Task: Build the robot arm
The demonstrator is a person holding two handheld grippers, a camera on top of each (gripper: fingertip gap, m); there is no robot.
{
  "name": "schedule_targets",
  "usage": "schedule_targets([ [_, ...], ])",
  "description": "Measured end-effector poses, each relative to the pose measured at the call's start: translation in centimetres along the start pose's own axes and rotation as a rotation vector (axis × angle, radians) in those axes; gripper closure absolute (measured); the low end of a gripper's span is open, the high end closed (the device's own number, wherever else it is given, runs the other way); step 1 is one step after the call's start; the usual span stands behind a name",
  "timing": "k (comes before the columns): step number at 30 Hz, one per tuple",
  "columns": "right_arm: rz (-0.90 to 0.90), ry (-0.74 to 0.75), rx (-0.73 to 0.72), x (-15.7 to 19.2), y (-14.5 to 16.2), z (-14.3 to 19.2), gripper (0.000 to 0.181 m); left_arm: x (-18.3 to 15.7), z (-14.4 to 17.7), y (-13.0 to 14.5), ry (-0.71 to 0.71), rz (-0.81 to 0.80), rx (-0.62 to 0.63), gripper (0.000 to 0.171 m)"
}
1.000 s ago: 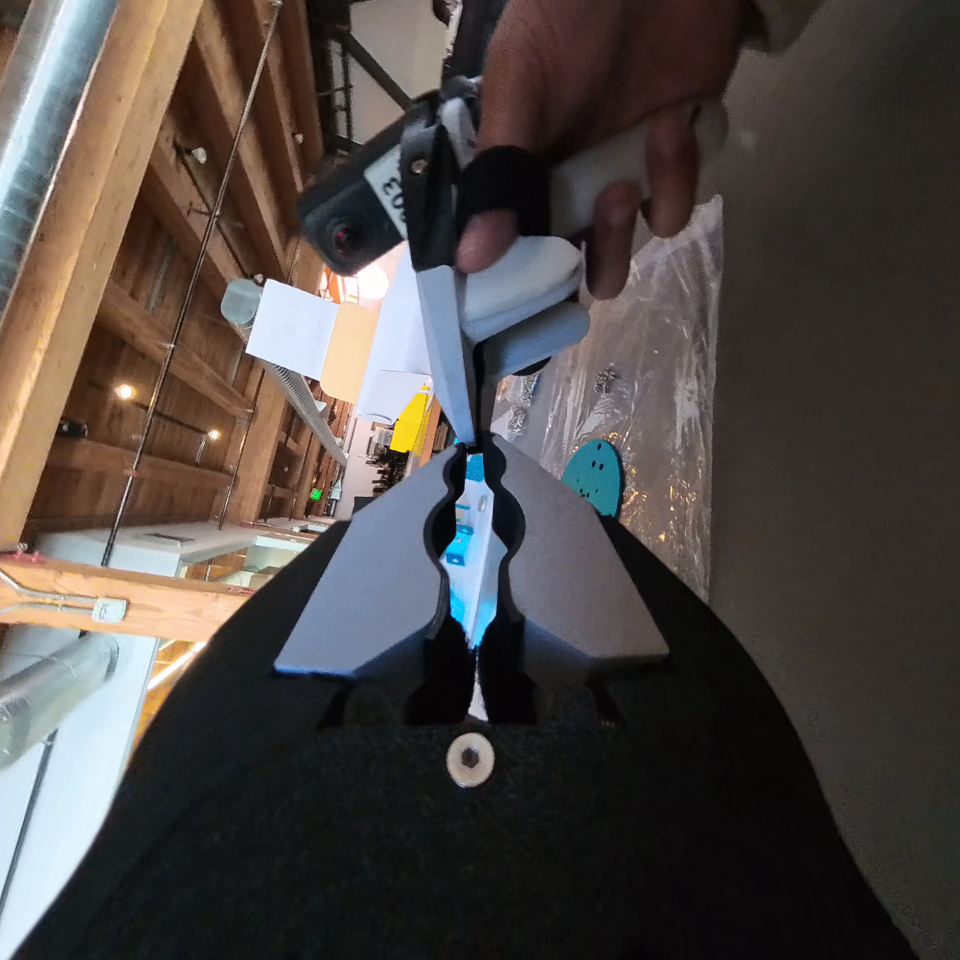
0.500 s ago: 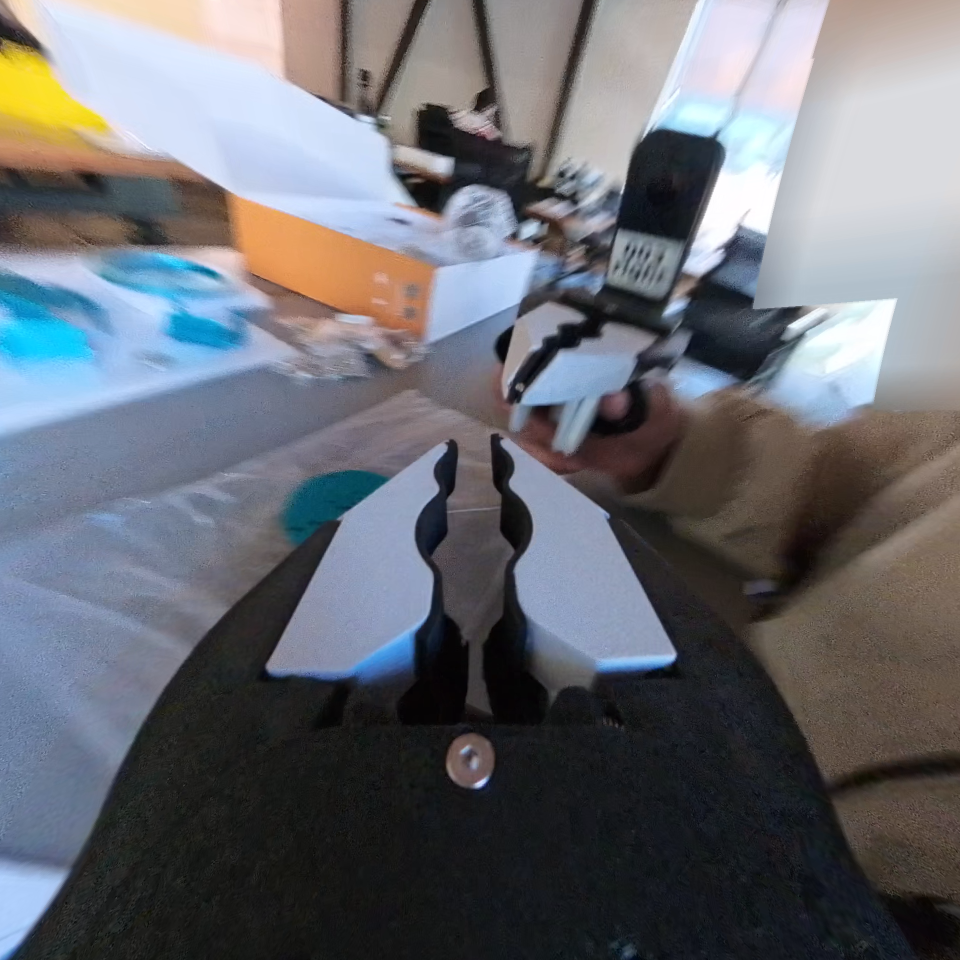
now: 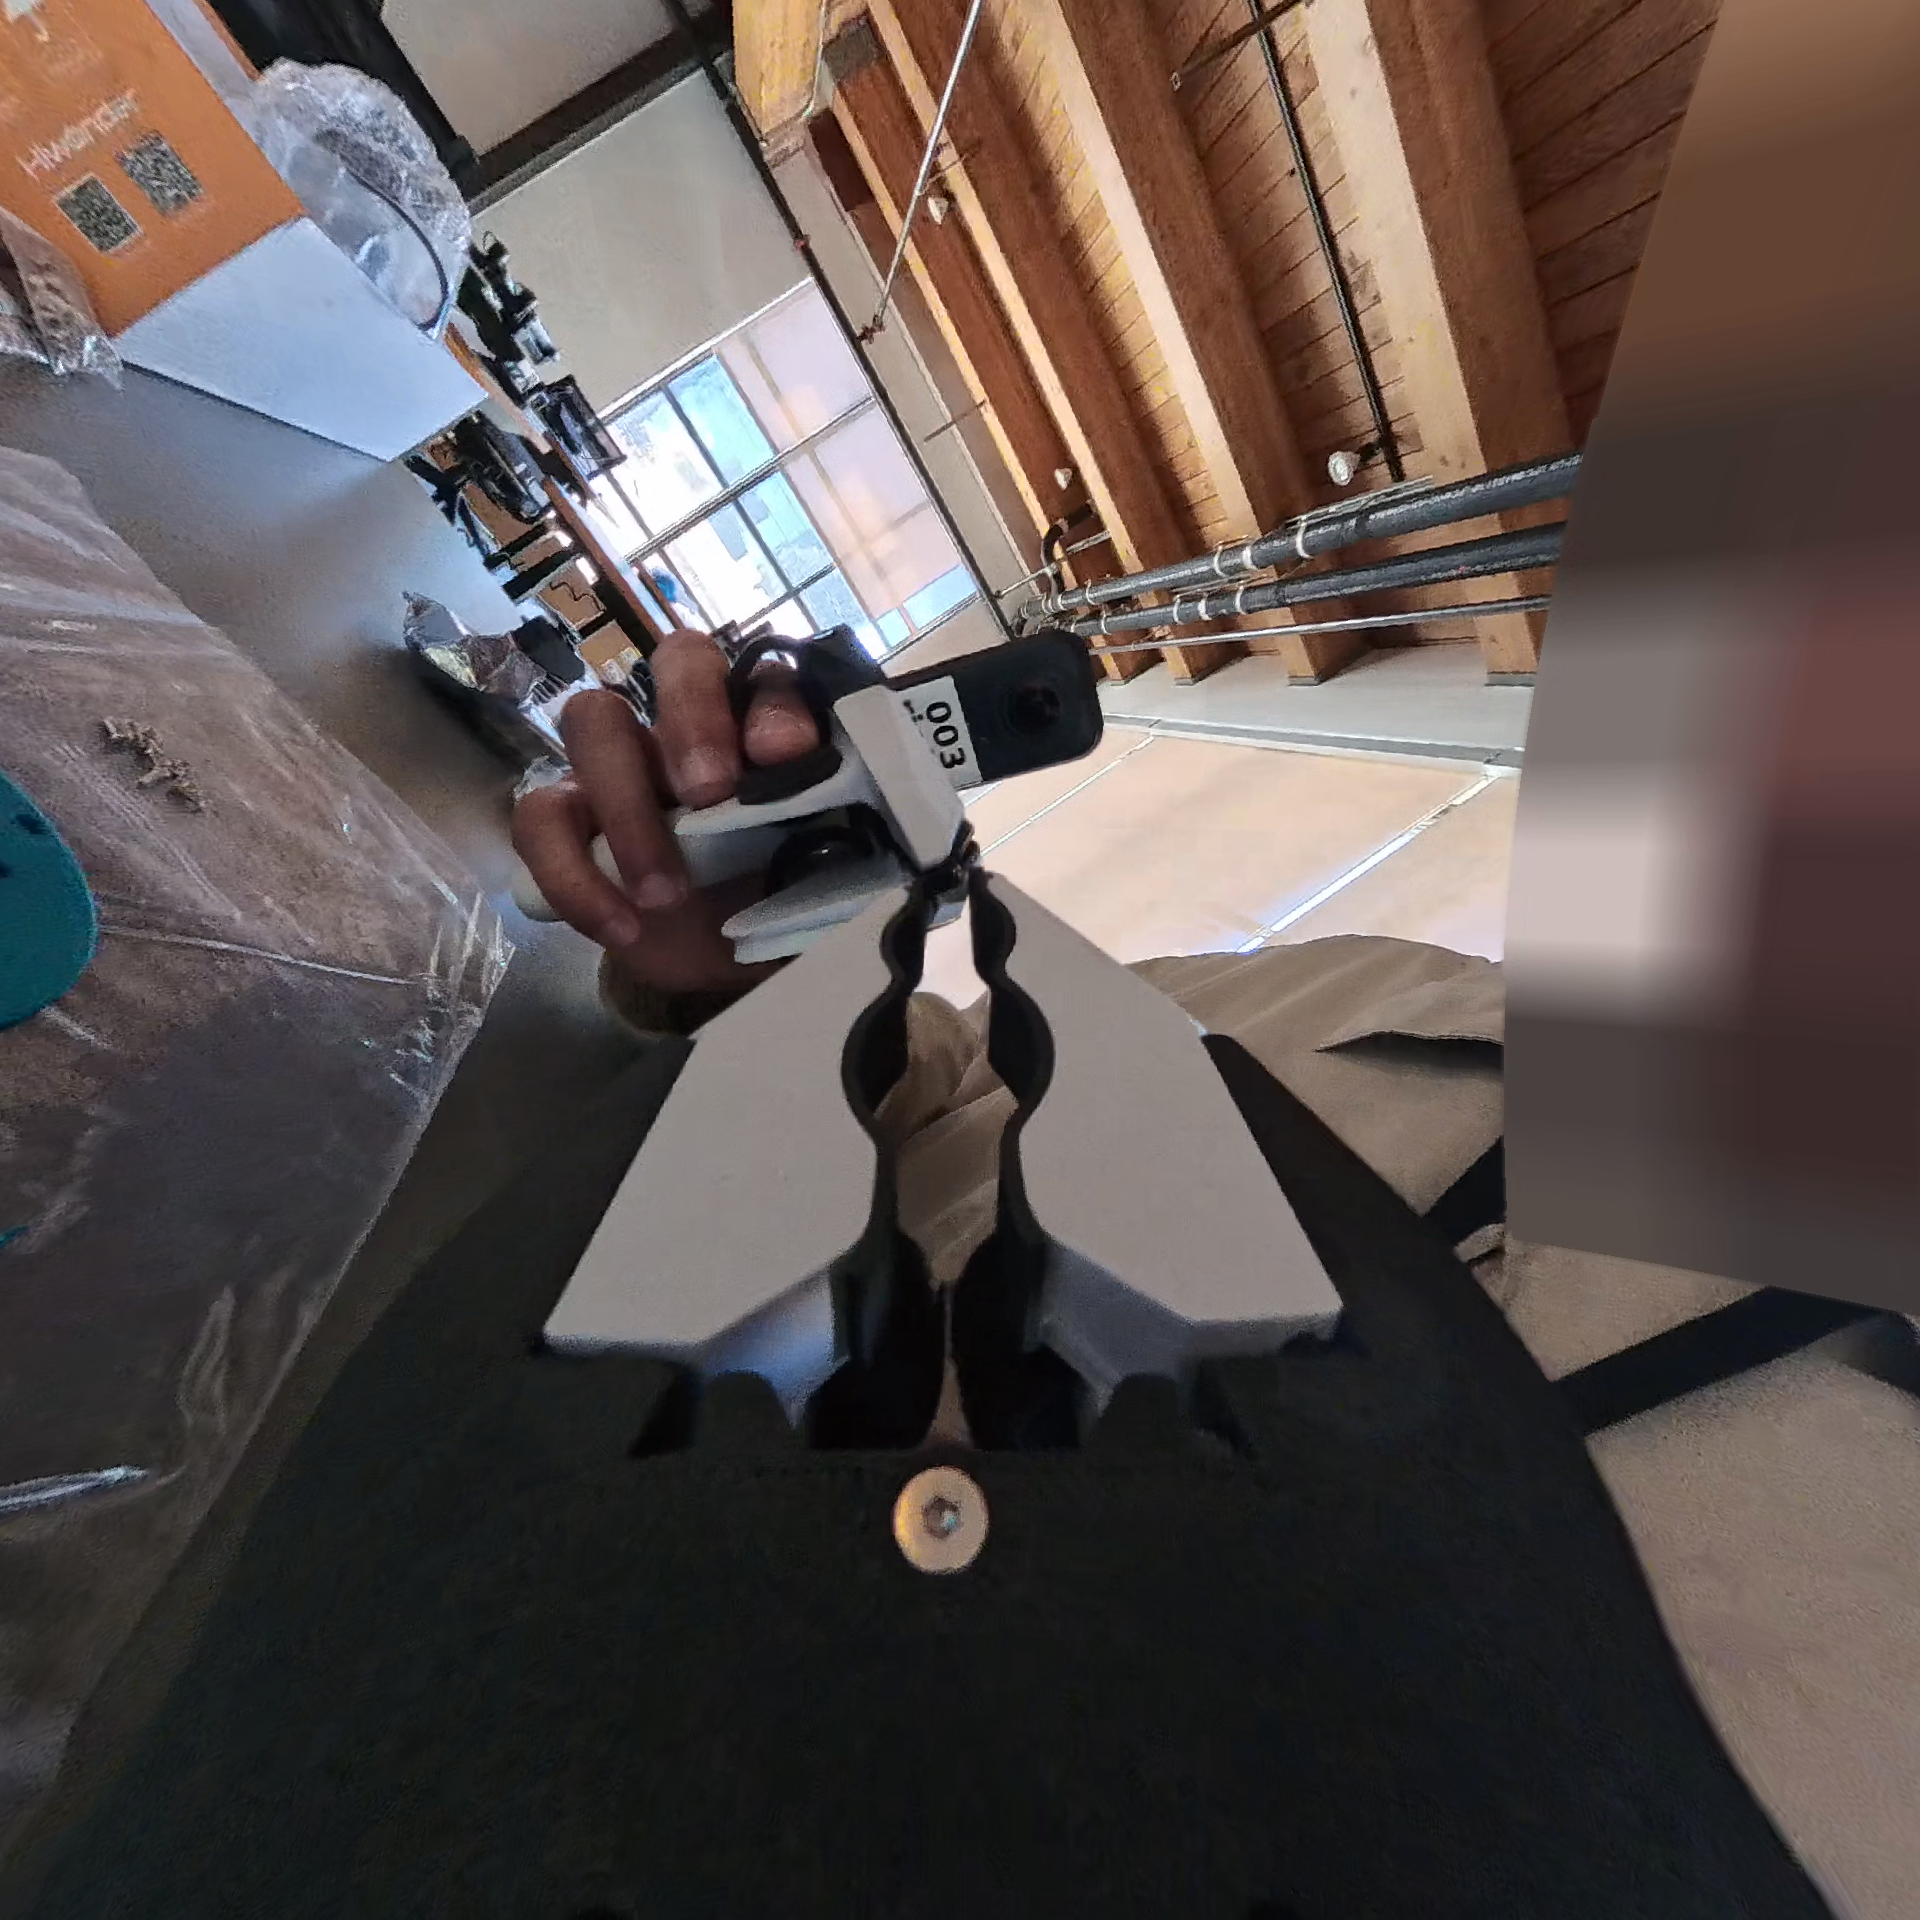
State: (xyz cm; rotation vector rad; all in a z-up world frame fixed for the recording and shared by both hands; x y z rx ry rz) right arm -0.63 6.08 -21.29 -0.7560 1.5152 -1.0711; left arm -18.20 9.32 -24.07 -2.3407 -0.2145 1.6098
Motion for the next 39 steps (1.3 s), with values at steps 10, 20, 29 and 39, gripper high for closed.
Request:
schedule_targets([
  [10, -0.178, -0.069, 0.041, -1.1, 1.1, 0.6, 0.181, 1.2, 0.0, -1.0, -0.049, 0.068, -0.006, 0.166],
  [20, -0.294, -0.013, 0.574, -2.9, 5.6, 3.9, 0.181, 4.1, -1.1, -2.0, -0.635, -0.306, 0.145, 0.171],
  [29, -0.285, -0.116, 0.859, -2.1, 7.4, 4.9, 0.18, 4.2, -2.4, -0.5, -0.822, -0.612, 0.341, 0.171],
  [39, -0.314, -0.121, 0.87, -2.7, 7.2, 5.3, 0.175, 3.4, -1.3, -1.3, -0.733, -0.528, 0.216, 0.171],
])
Point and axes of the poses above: each gripper's, where its closed fingertips meet, z back along the fingers, y out of its underside, x = y × z across the jaws, the point moved 10 cm from there along z, back along the fingers, and after that the axes turned 9 degrees about z, right-handed, at the moved point
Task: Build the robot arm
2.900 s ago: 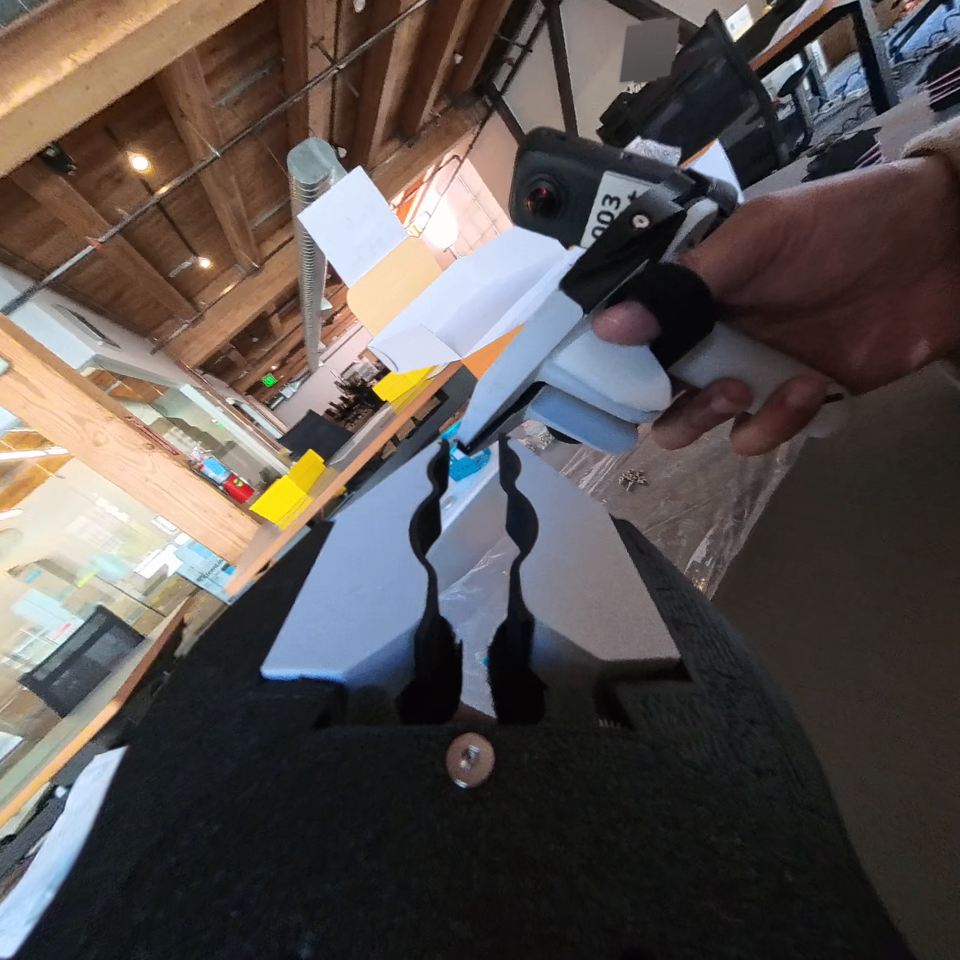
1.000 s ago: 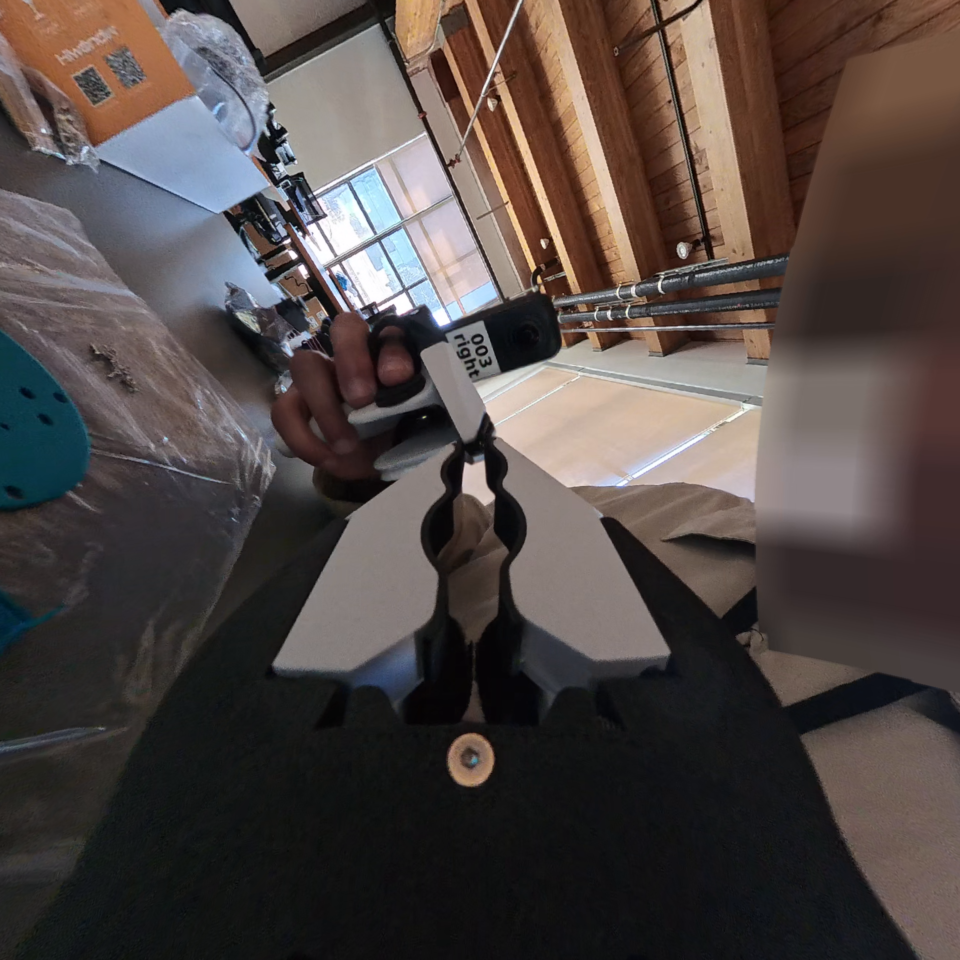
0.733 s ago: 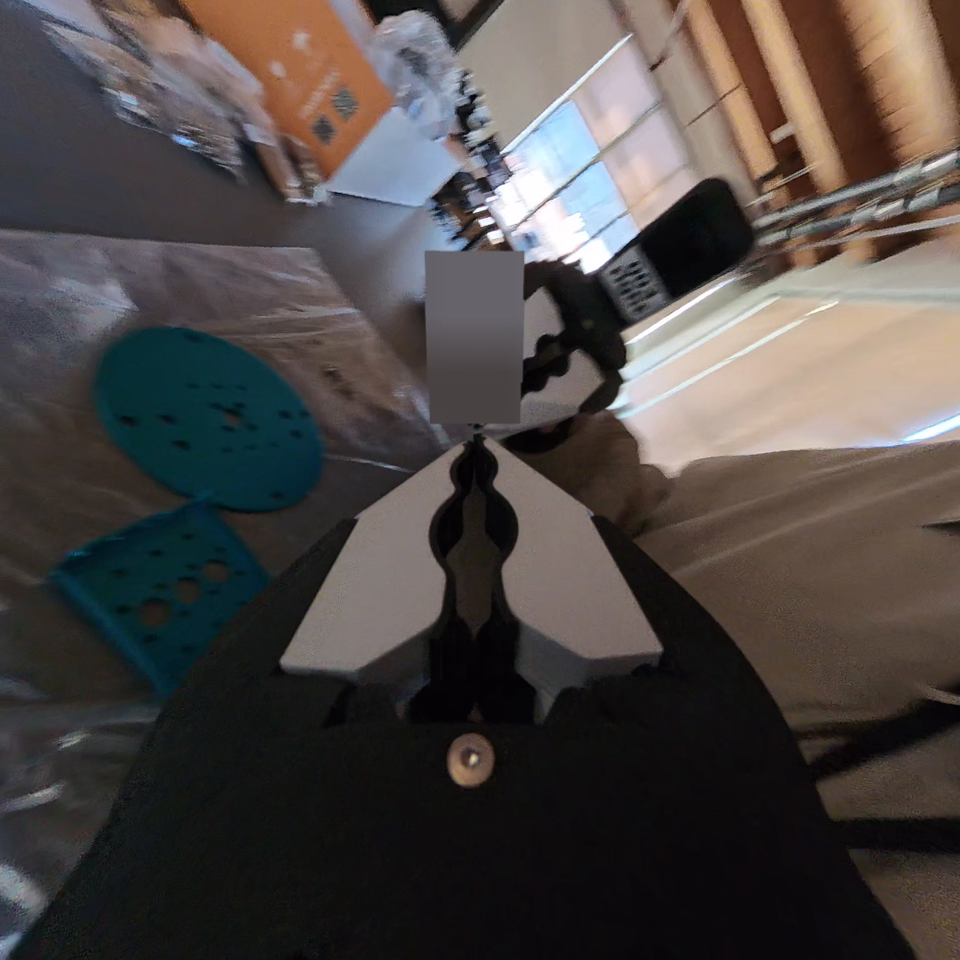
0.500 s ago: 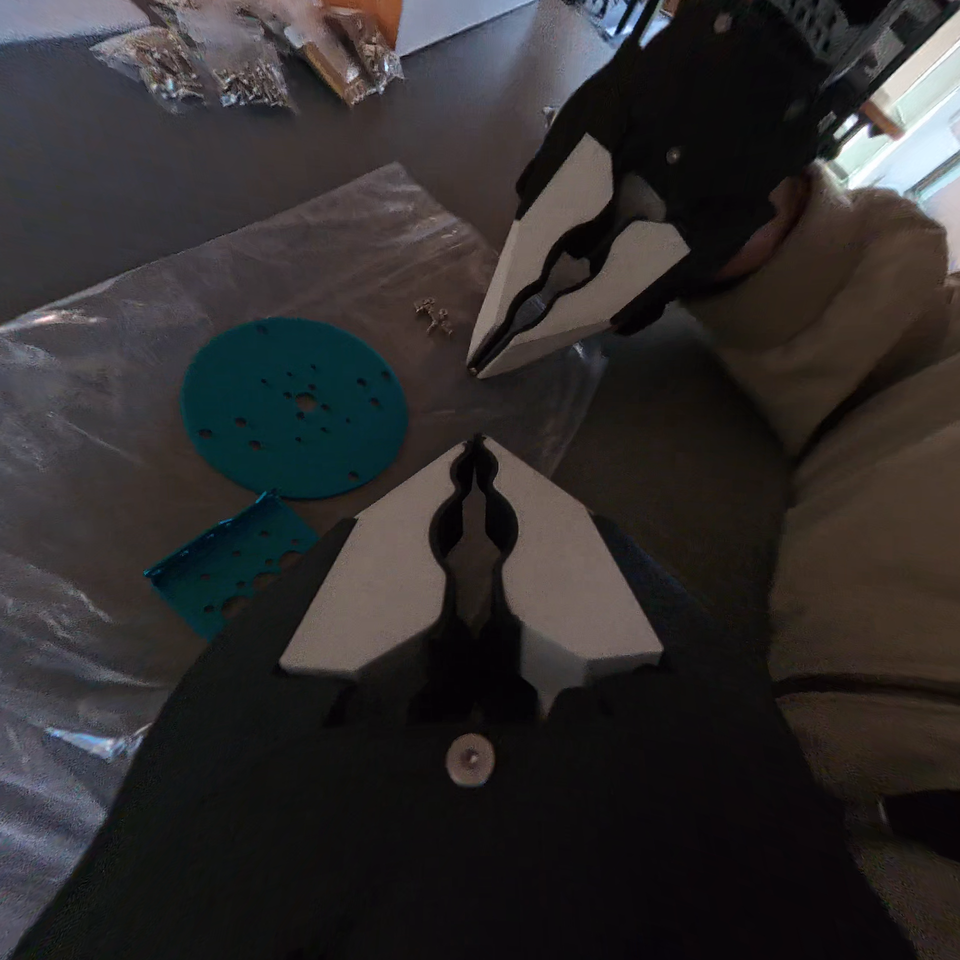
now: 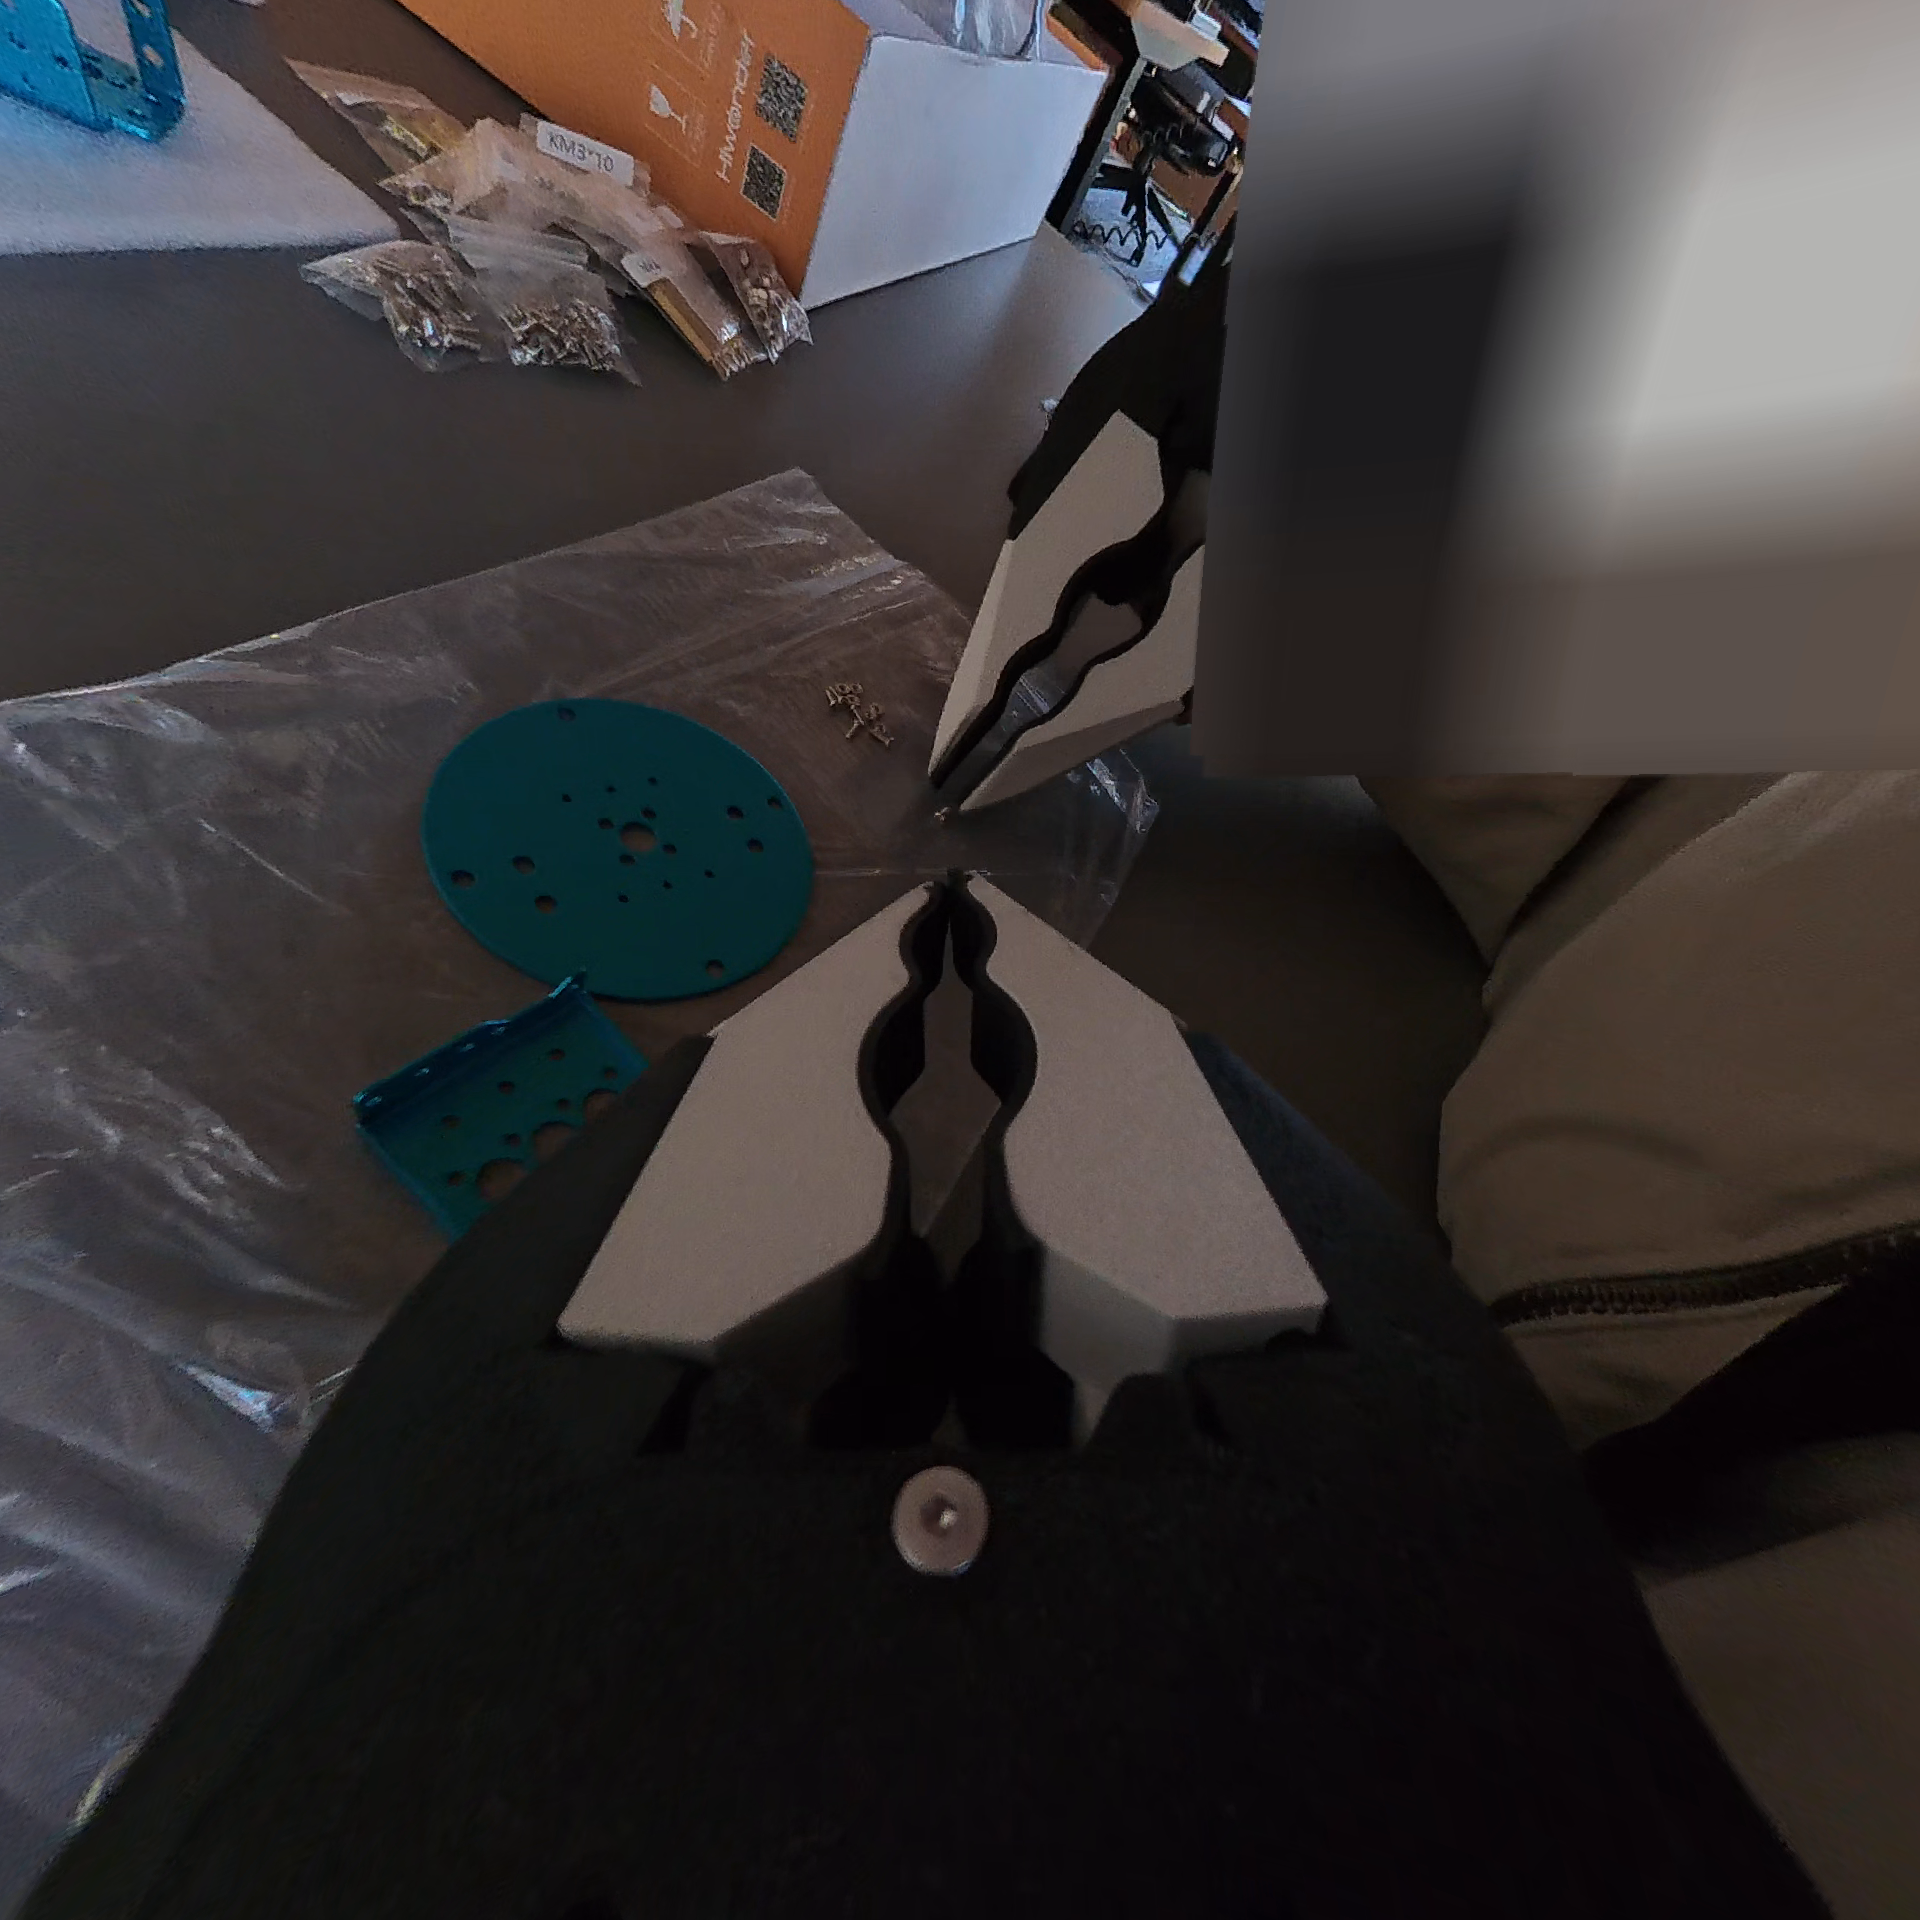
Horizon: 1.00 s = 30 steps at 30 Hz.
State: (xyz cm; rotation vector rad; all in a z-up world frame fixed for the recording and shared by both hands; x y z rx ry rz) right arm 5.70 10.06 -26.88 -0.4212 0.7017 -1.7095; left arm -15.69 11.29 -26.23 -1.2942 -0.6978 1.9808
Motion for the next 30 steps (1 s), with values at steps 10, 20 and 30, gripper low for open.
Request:
schedule_targets([
  [10, 0.047, -0.007, 0.069, 0.2, -1.0, -0.8, 0.179, -0.6, 0.0, 0.3, 0.011, -0.023, 0.017, 0.171],
  [20, -0.066, 0.042, -0.518, 0.1, -4.3, 1.4, 0.18, 0.0, 0.8, -0.6, 0.174, 0.139, -0.115, 0.144],
  [30, -0.681, -0.246, -0.999, 0.3, -5.2, -1.2, 0.18, -3.2, 1.6, -1.6, -0.225, -0.344, -0.346, 0.145],
])
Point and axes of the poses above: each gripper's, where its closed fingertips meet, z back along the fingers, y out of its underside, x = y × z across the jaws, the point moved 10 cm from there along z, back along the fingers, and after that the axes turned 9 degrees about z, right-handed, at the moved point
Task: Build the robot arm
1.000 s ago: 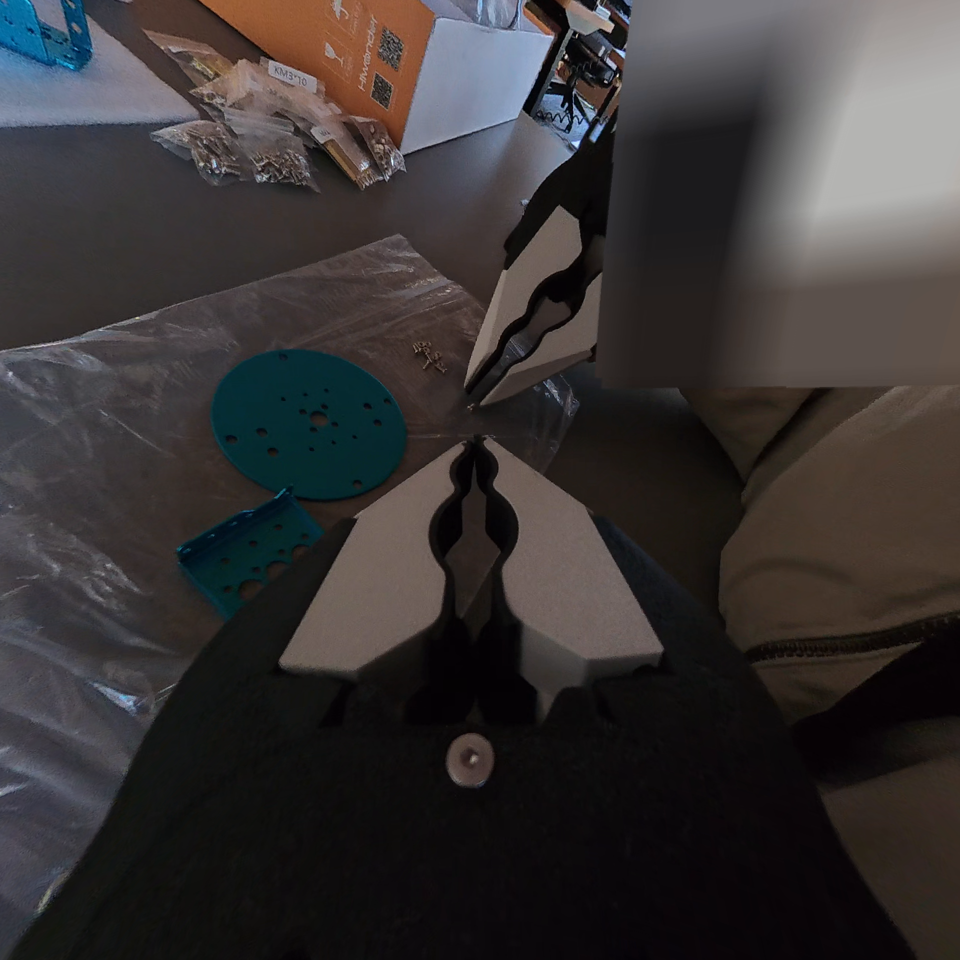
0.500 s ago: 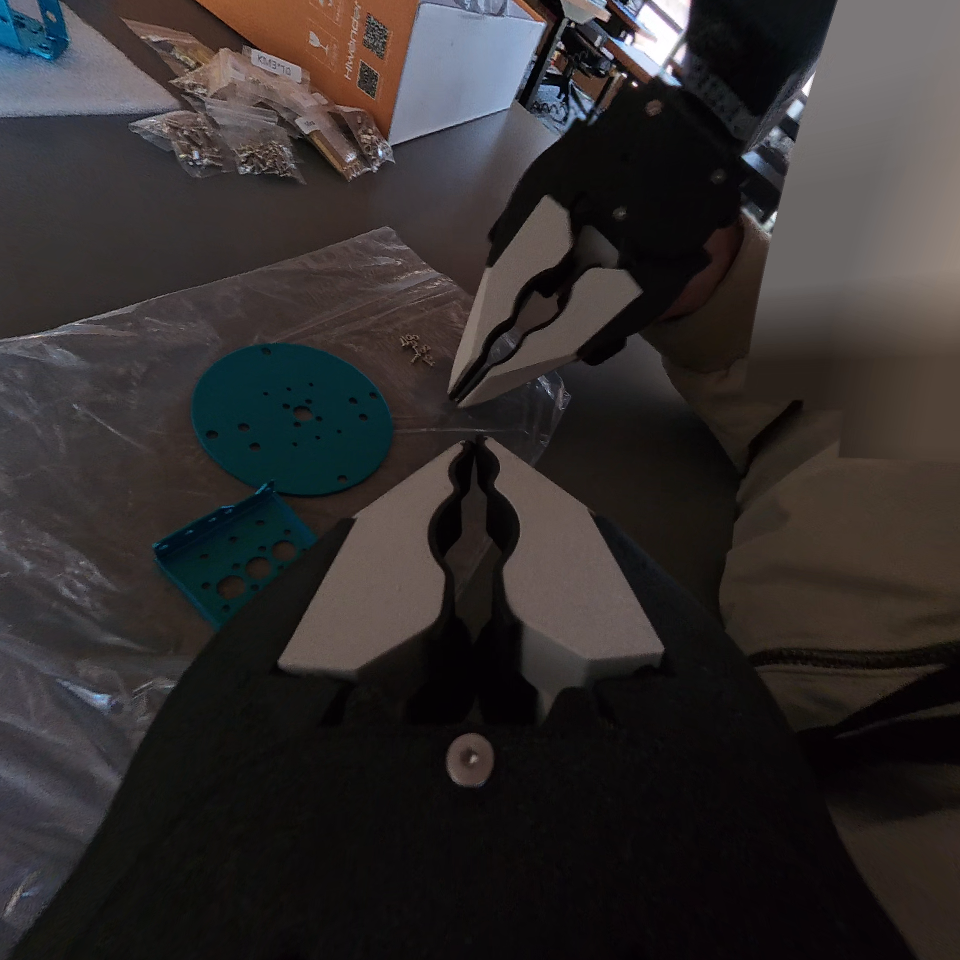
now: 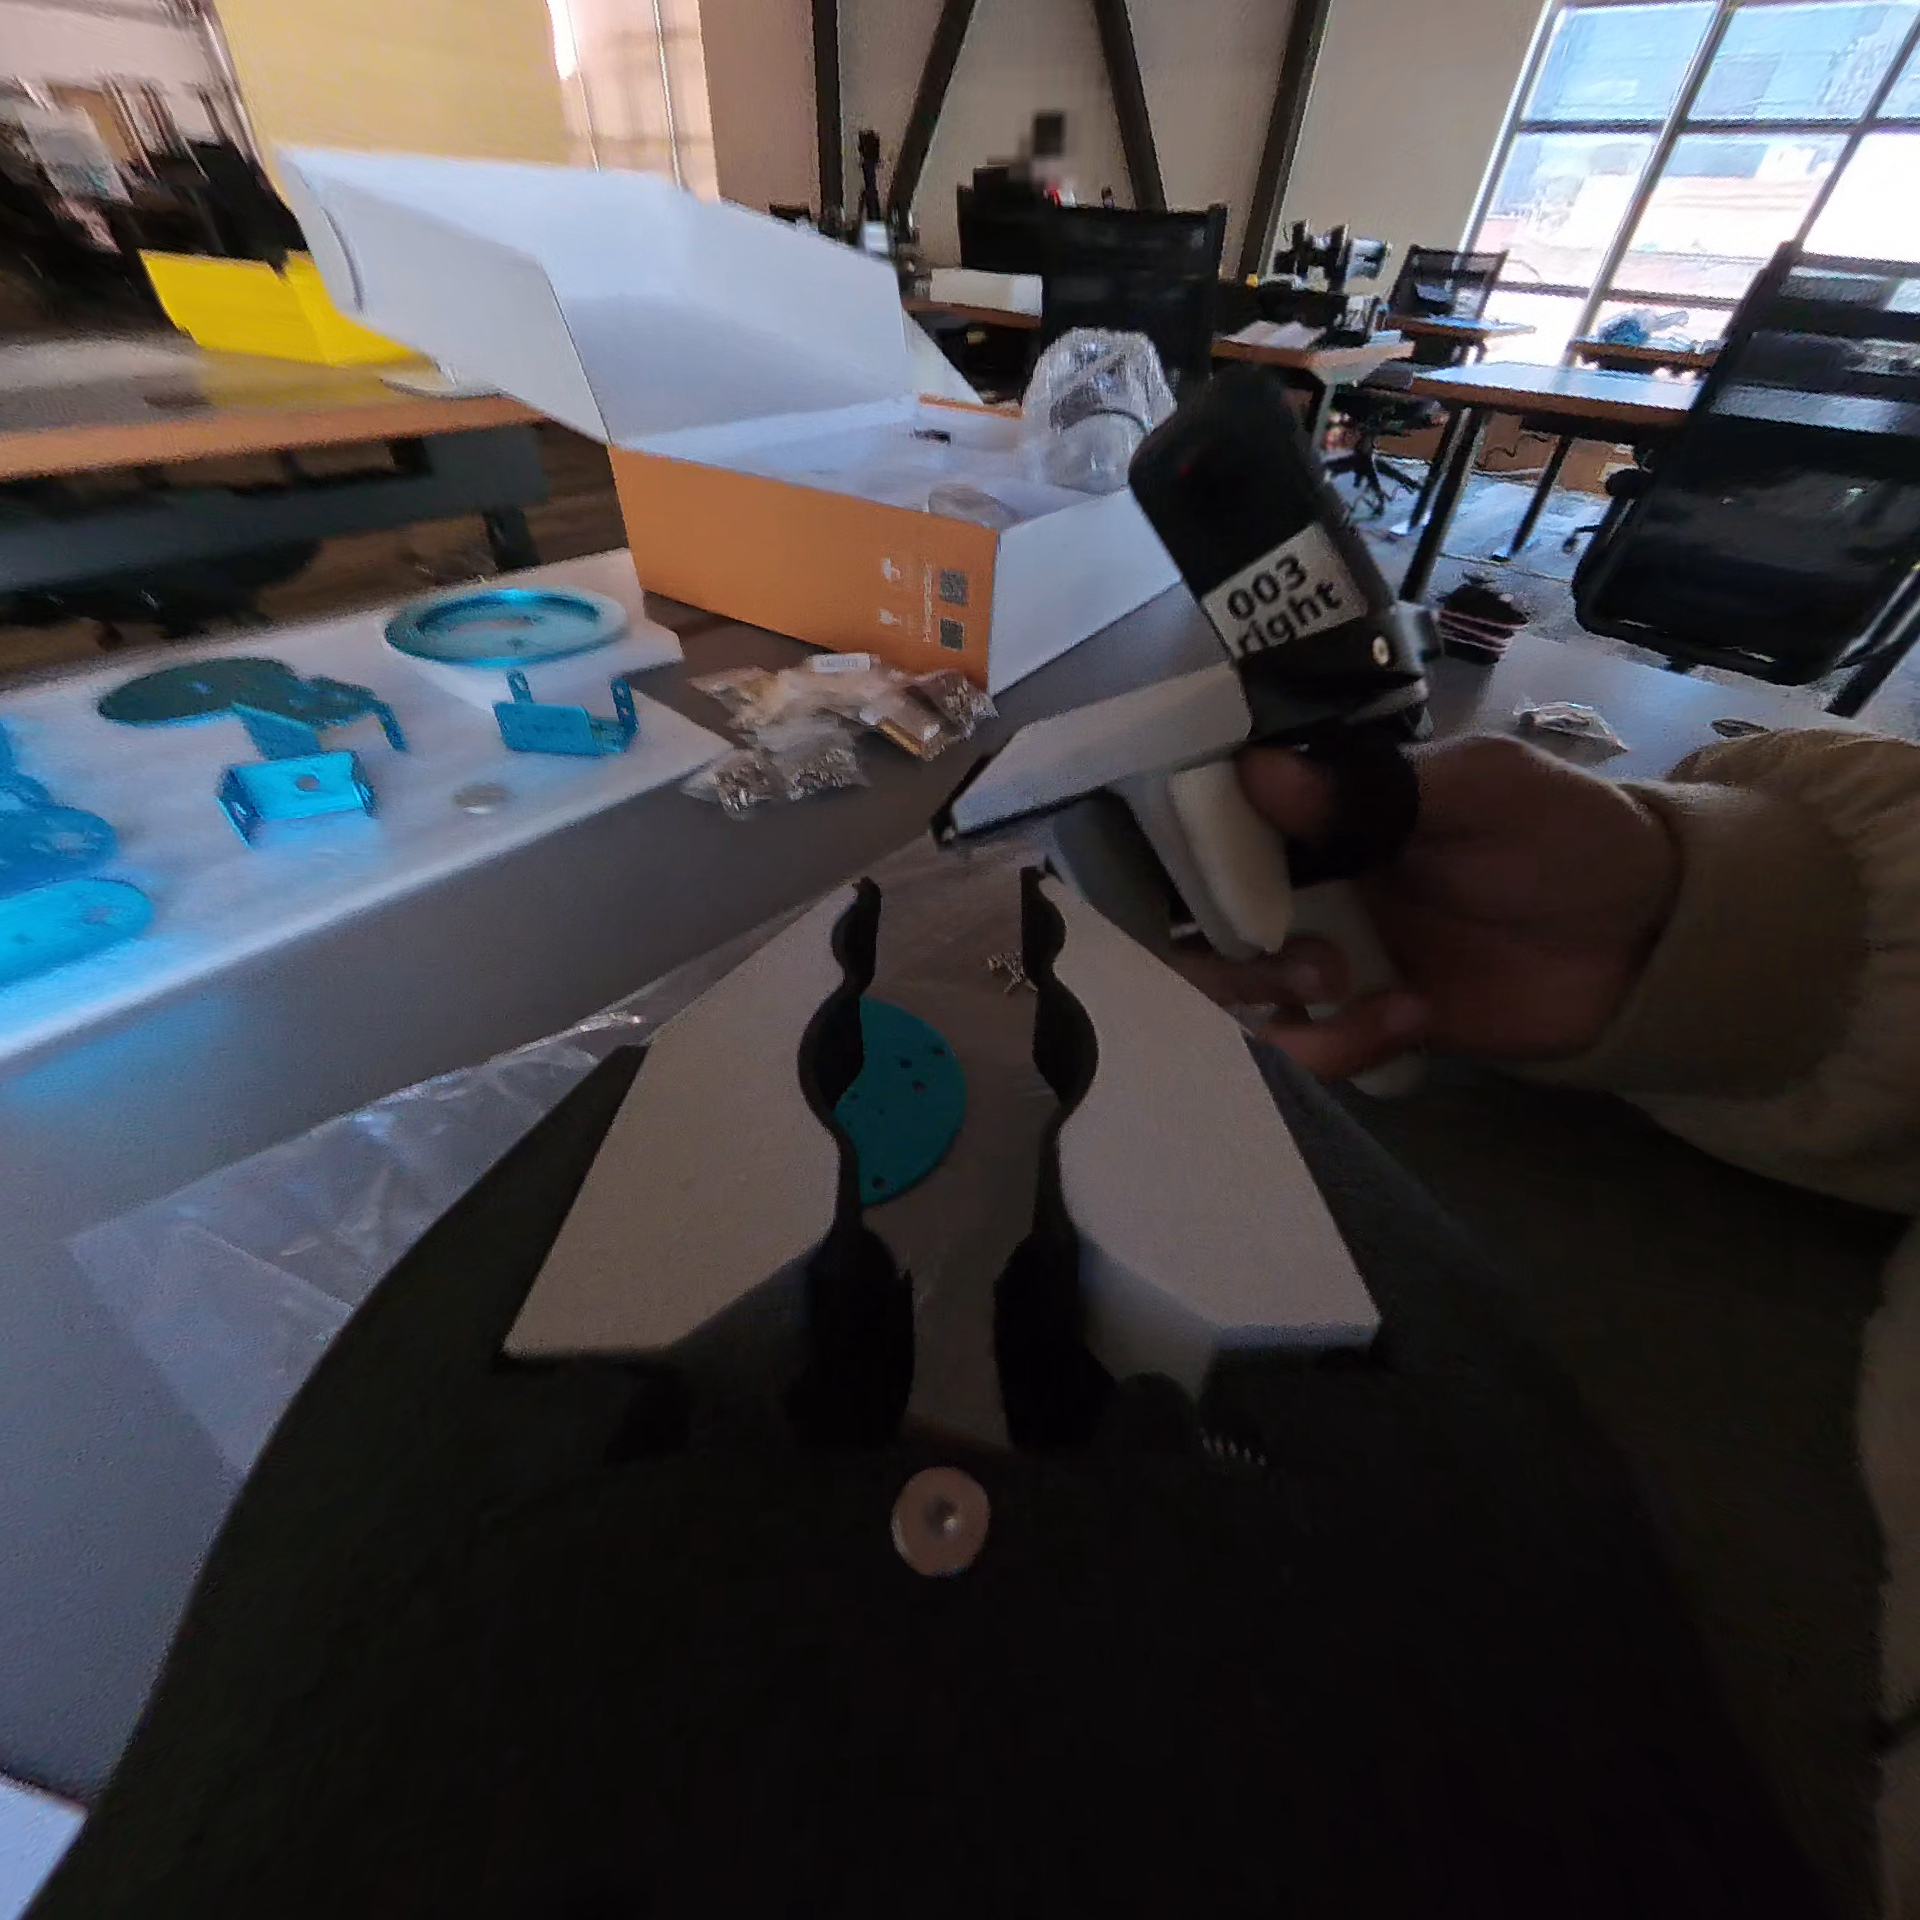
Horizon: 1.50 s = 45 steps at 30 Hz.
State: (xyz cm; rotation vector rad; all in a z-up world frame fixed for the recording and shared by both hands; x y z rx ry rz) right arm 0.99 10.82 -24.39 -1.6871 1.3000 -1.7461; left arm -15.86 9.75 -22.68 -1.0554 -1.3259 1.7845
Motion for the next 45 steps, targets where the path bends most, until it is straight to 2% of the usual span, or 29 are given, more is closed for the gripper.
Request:
schedule_targets([
  [7, -0.074, 0.0, -0.061, 0.3, 0.4, -0.3, 0.18, -0.9, 0.7, -0.6, -0.148, -0.179, -0.094, 0.151],
  [11, -0.069, 0.009, -0.058, 0.5, 0.5, -0.5, 0.18, -1.5, 0.3, -0.2, -0.196, -0.272, -0.062, 0.151],
  [19, -0.03, 0.017, -0.073, 0.6, 0.5, -0.5, 0.181, -1.3, 0.2, -0.4, -0.169, -0.208, -0.06, 0.16],
  [22, -0.008, 0.025, -0.073, 0.7, 0.4, -0.6, 0.18, -1.6, 0.1, -0.3, -0.163, -0.236, -0.058, 0.171],
  [26, 0.029, 0.025, -0.07, 0.8, 0.4, -0.6, 0.181, -1.9, 0.1, -0.2, -0.194, -0.316, -0.057, 0.171],
  [37, 0.312, 0.094, 0.191, 1.3, -0.4, 0.5, 0.178, -2.9, -0.4, 1.1, -0.206, -0.59, 0.021, 0.171],
  [45, 0.381, 0.07, 0.365, 1.3, -0.8, 1.1, 0.179, -3.4, -0.7, 2.1, -0.173, -0.73, 0.067, 0.171],
])
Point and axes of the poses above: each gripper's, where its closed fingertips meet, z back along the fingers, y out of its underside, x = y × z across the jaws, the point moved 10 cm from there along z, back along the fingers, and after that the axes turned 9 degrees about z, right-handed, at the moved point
